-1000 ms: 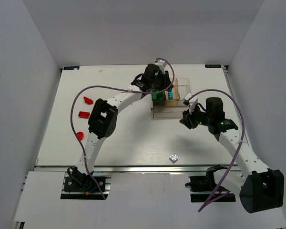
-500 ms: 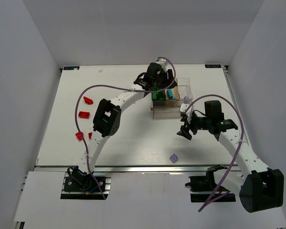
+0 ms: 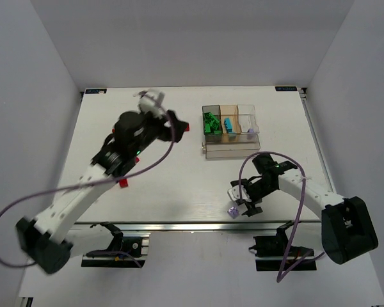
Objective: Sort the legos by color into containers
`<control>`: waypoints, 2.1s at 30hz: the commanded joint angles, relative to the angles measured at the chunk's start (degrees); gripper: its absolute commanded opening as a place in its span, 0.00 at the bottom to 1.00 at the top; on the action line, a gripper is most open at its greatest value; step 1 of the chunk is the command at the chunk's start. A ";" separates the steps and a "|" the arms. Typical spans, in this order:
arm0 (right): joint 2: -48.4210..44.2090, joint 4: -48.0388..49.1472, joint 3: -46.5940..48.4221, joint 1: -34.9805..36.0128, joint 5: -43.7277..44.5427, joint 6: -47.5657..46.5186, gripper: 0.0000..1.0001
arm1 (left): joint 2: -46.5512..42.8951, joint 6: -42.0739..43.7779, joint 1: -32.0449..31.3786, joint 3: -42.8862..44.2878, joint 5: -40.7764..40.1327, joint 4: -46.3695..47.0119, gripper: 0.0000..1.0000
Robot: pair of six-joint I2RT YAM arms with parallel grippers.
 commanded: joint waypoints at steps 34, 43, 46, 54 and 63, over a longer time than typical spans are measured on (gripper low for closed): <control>1.80 35.59 17.35 -0.96 21.95 59.87 0.00 | -29.42 1.51 -1.19 -24.45 -33.51 -15.24 0.94; 21.64 37.79 33.61 -11.43 28.89 69.28 0.02 | -29.77 1.42 -1.19 -24.54 -32.89 -14.80 0.94; 26.50 38.76 37.13 -12.22 30.39 71.31 0.11 | -29.77 1.51 -1.19 -24.63 -32.72 -14.71 0.94; 34.49 38.15 41.97 -14.59 28.73 72.90 0.48 | -28.19 1.42 -1.19 -24.54 -32.45 -14.80 0.94; 37.32 36.92 46.11 -16.44 25.57 74.31 0.70 | -26.26 0.81 -1.19 -24.98 -32.89 -14.80 0.94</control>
